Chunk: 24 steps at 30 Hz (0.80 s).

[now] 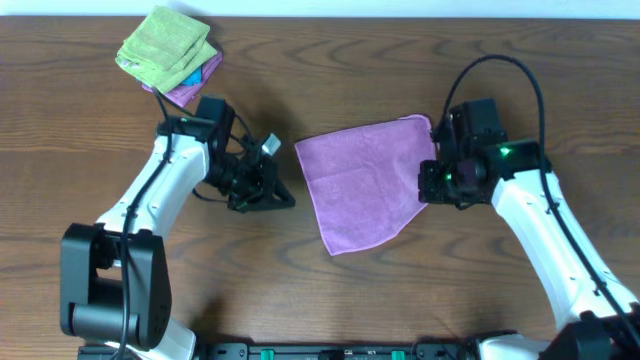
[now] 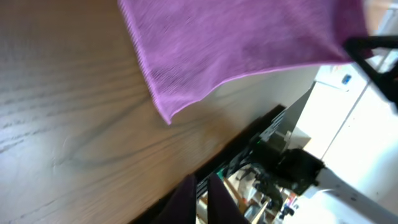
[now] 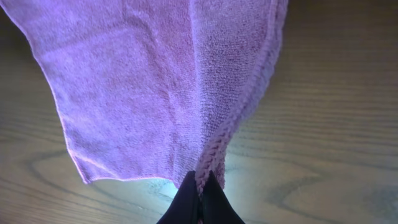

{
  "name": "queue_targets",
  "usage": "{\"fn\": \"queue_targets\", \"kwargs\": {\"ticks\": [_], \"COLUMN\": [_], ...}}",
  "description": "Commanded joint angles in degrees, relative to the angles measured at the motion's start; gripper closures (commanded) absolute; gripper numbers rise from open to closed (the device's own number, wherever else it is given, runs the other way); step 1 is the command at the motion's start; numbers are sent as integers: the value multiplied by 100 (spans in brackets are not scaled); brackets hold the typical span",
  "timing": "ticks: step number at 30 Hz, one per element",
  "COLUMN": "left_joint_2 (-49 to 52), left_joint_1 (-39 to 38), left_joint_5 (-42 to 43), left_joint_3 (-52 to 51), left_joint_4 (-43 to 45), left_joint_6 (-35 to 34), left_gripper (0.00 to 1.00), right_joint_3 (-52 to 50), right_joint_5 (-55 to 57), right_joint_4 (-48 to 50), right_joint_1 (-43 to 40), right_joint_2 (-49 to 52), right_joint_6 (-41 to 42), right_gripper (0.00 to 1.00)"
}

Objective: Fold the cloth
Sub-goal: 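Grasp the cloth's near left corner with the left gripper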

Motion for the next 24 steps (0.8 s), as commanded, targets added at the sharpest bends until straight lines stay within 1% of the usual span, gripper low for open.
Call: {"fn": "queue_targets", "kwargs": {"ticks": [1,3,6,8,11,13,16,18,24], "left_joint_2": [39,39,39,39,42,42,42,44,44], "left_joint_1": [-24,-24,-90,-214,-511,-743,-1034,-1202,-1320], "left_joint_5": [105,413,560,673,682,680,566,306,188], "left_joint_3": [-428,-680,-1038,-1204,-1421,-1504,-1528,-1541,-1832], "left_joint_4": [190,404,761,1029,1620,1956,2328,2575,3150], "left_joint_6": [94,92,-125,-232,-686,-920,-1196,-1547,-1923], "left_gripper": [78,56,35,26,21,15,14,14,14], "right_joint_3": [-22,-22,-22,-22,-22,-22,-22,-22,-22], "right_joint_5": [-20,-20,-20,-22,-22,-46,-96,-153,-153], "right_joint_4": [101,151,162,162,162,162,162,160,164], "right_joint_1": [33,33,33,33,33,33,33,33,33], "right_joint_2": [-153,-155,-155,-155,-155,-155,-155,-157,-229], "right_joint_6": [83,140,168,168,264,275,278,278,321], "right_gripper": [98,98,99,98,98,98,99,98,98]}}
